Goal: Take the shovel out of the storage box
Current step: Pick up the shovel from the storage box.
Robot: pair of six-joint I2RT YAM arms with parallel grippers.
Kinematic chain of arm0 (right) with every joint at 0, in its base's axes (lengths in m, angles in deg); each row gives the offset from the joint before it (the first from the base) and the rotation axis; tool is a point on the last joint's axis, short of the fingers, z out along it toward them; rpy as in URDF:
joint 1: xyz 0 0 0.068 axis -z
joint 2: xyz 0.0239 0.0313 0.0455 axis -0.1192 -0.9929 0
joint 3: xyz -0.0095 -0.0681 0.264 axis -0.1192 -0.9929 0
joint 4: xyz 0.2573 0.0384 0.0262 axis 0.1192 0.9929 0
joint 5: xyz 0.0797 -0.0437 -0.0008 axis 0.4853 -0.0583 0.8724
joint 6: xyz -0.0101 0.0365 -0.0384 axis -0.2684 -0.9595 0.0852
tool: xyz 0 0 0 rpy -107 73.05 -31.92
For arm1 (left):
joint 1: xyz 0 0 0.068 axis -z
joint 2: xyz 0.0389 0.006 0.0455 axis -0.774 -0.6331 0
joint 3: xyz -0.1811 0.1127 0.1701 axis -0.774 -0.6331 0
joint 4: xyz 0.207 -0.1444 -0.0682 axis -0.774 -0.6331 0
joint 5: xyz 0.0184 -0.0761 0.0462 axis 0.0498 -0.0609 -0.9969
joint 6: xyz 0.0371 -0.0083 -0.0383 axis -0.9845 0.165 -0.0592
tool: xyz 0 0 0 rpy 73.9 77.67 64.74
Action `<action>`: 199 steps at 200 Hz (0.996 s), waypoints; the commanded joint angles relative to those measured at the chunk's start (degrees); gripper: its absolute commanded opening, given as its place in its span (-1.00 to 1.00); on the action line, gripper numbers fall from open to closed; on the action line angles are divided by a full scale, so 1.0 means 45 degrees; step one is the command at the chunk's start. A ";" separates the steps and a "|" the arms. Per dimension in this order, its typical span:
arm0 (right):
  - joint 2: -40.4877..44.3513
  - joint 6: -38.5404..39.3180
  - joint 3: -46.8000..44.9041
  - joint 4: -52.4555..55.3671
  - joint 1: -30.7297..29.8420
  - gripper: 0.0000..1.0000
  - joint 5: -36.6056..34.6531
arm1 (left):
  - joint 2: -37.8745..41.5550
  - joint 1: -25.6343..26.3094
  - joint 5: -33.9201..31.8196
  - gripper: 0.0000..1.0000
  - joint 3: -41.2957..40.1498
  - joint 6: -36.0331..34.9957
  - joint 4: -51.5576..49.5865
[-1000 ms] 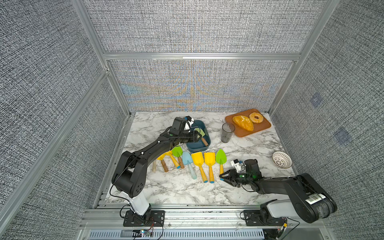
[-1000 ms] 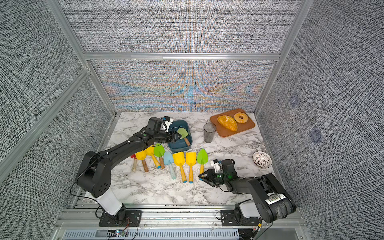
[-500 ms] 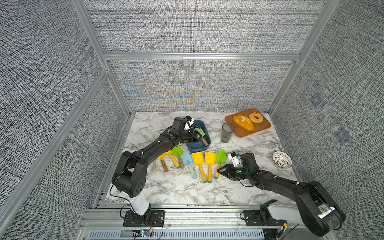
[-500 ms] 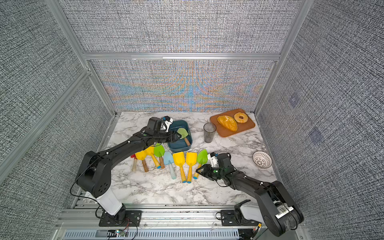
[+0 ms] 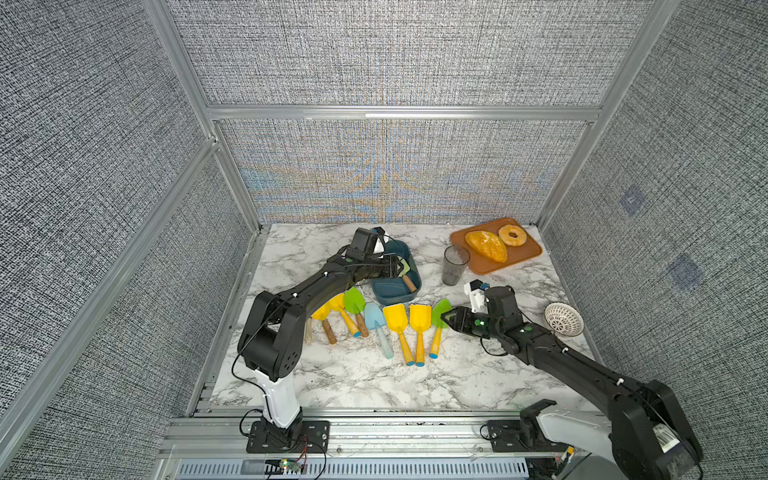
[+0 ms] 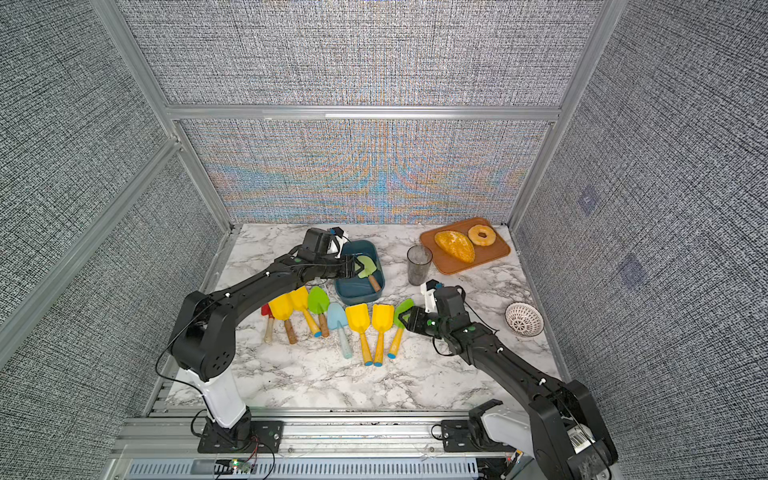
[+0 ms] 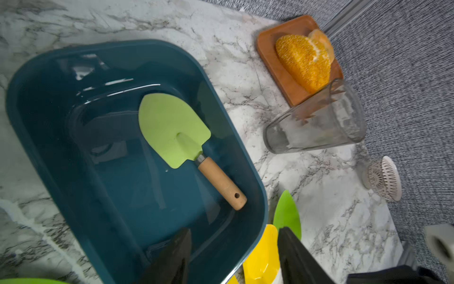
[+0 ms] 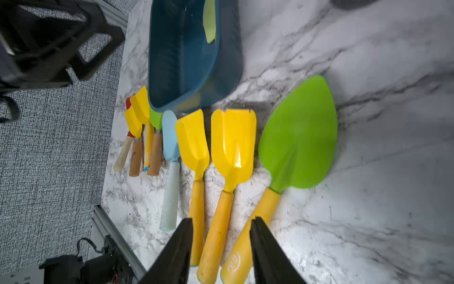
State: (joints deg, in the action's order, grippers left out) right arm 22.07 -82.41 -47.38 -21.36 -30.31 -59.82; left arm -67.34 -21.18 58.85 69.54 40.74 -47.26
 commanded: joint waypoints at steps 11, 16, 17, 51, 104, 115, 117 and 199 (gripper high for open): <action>-0.0859 0.0483 0.1413 -0.0586 -0.0374 -0.13 -0.1128 | -0.0931 -0.0021 -0.0952 0.21 0.0933 -0.0216 -0.1209; -0.1075 0.0578 0.1728 -0.0570 -0.0452 -0.13 -0.1210 | -0.1002 -0.0018 -0.1087 0.21 0.1007 -0.0197 -0.1259; -0.1118 0.0603 0.1784 -0.0550 -0.0471 -0.13 -0.1222 | -0.1024 -0.0020 -0.1108 0.21 0.1028 -0.0194 -0.1271; -0.2454 0.1274 0.4000 0.0044 -0.0673 -0.10 -0.1621 | -0.1721 -0.0018 -0.1172 0.19 0.1838 -0.0187 -0.1953; -0.3575 0.1852 0.5505 0.0336 -0.0528 -0.08 -0.1302 | -0.2960 0.0178 -0.0694 0.17 0.2843 0.0198 -0.2815; -0.3654 0.1892 0.5603 0.0293 -0.0452 -0.08 -0.1183 | -0.3218 0.0193 -0.0622 0.21 0.3064 0.0308 -0.3023; -0.3669 0.1896 0.5608 0.0291 -0.0421 -0.08 -0.1153 | -0.3255 0.0208 -0.0592 0.21 0.3091 0.0324 -0.3036; -0.3198 0.1873 0.4843 -0.0344 0.0251 -0.08 -0.0385 | -0.5046 0.0694 -0.0795 0.24 0.4878 0.0531 -0.4120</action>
State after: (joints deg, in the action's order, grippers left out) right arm 6.77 -74.39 -24.61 -20.88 -29.96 -62.97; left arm -88.34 -17.90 56.19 89.14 42.60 -62.76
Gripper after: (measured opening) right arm 0.459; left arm 0.627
